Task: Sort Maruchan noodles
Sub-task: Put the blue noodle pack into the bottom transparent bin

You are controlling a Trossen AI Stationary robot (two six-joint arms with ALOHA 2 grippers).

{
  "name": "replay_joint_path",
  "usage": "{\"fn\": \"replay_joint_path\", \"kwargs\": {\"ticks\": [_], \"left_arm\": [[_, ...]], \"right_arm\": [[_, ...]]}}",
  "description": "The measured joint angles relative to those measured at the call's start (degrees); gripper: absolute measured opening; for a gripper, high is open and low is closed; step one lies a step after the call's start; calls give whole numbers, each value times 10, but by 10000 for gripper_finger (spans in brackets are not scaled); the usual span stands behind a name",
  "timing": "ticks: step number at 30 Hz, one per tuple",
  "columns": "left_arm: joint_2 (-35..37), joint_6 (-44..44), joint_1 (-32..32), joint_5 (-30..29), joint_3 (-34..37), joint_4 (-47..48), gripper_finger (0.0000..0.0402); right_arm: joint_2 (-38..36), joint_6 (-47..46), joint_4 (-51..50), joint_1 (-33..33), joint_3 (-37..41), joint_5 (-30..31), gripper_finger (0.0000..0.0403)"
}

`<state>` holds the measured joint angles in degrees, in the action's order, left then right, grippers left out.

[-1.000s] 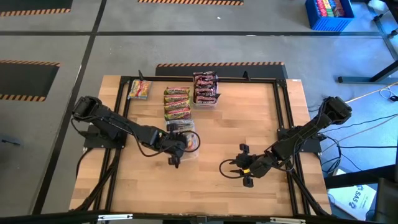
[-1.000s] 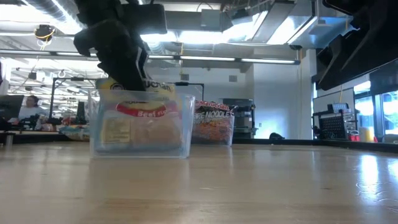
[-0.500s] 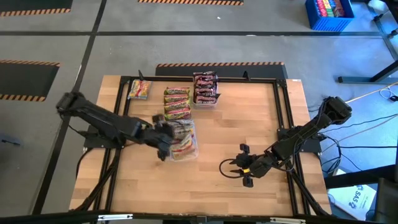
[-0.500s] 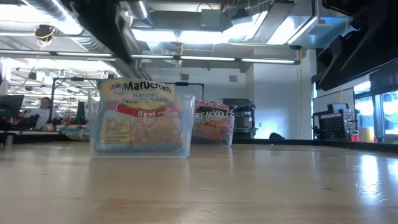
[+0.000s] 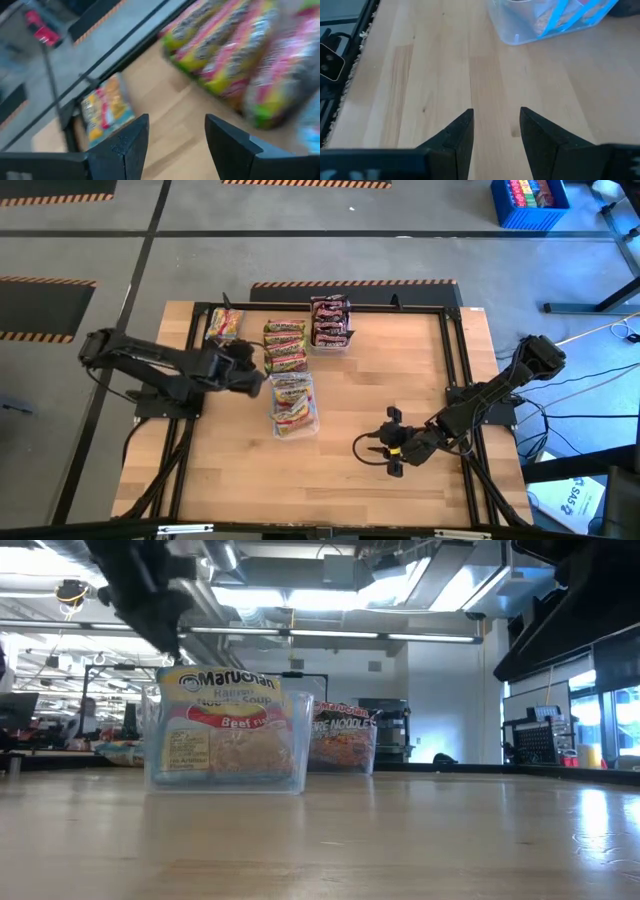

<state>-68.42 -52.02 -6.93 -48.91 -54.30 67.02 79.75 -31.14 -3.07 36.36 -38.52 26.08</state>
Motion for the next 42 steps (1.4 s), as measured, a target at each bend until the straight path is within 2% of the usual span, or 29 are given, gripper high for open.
{"fn": "replay_joint_path", "kwargs": {"ticks": [3, 6, 15, 19, 23, 25, 31, 37, 42], "left_arm": [[-5, 11, 65, 4, 15, -11, 187], [-4, 17, 149, 32, 20, -15, 185], [-19, 187, 377, 148, 22, -111, 183], [-35, 256, 460, 203, 22, -179, 183], [-69, 290, 534, 250, 21, -225, 182], [-94, 305, 558, 268, 21, -247, 181], [-176, 326, 597, 270, 21, -314, 165], [-252, 331, 616, 251, 14, -317, 128], [-273, 333, 611, 232, 11, -315, 92]], "right_arm": [[0, 1, 0, 0, 0, 5, 140], [0, 5, -1, 0, 0, 20, 140], [0, 69, -1, -3, 0, 69, 140], [0, 122, -1, -29, 0, 74, 140], [0, 150, -1, -72, 0, 74, 140], [0, 159, -2, -93, 0, 74, 140], [0, 187, -2, -145, 0, 74, 140], [0, 198, -2, -174, 0, 71, 140], [0, 198, -2, -177, 0, 58, 140]]}}
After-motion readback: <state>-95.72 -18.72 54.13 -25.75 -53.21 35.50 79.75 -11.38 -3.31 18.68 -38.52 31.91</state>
